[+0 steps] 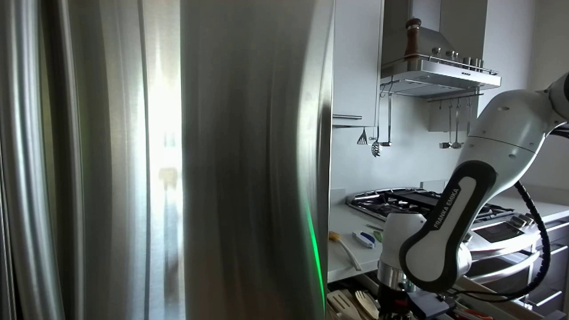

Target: Put the wooden spoon in the drawer

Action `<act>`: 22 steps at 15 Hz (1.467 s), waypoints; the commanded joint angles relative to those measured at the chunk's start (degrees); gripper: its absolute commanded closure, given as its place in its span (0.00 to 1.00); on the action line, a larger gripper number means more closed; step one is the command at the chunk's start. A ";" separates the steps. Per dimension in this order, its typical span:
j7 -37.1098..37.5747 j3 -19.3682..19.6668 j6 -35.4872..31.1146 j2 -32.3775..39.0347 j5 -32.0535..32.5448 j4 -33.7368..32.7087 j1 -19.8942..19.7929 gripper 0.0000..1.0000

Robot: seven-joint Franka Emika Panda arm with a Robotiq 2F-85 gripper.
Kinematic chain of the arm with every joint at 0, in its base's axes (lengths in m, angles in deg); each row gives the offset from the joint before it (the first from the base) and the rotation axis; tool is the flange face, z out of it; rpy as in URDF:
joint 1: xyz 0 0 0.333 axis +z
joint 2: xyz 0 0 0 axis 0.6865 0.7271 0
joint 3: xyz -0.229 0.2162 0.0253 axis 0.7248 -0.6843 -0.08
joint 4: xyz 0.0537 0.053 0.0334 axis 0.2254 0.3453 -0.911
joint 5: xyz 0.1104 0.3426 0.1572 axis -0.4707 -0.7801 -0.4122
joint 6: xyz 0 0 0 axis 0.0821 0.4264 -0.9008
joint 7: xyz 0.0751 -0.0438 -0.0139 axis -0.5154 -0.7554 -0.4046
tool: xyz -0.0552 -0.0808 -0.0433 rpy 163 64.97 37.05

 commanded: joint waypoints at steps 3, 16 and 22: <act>-3.88 2.13 7.50 1.46 0.57 -5.16 -0.02 0.94; -4.96 4.28 11.35 -3.13 -1.94 -6.49 -0.77 0.00; -3.36 9.11 13.86 -12.39 0.57 -0.38 -2.17 0.00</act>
